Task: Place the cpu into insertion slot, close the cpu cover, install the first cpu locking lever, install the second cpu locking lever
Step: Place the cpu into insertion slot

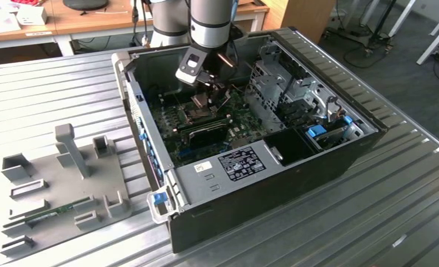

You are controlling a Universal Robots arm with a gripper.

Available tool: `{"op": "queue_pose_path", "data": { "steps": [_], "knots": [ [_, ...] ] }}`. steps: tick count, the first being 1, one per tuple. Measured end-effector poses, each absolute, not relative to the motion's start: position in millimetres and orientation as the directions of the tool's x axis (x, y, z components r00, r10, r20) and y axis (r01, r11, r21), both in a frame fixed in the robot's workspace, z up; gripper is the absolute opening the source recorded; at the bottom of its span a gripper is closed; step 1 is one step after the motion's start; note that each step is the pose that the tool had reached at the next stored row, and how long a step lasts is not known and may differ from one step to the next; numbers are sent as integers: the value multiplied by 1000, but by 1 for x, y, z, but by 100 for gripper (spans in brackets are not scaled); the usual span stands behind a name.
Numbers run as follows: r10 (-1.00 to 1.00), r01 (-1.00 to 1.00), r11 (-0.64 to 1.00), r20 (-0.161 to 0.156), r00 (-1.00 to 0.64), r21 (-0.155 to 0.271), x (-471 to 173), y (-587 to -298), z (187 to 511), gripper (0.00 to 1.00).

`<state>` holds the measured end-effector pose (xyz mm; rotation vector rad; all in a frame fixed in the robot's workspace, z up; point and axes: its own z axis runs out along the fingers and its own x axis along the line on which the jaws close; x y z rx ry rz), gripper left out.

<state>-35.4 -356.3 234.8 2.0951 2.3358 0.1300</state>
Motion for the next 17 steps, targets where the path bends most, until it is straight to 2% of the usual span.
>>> {"op": "queue_pose_path", "data": {
  "steps": [17],
  "knots": [
    [995, 995, 81, 54, -85, 62, -35, -350, 235, 54]
  ]
}}
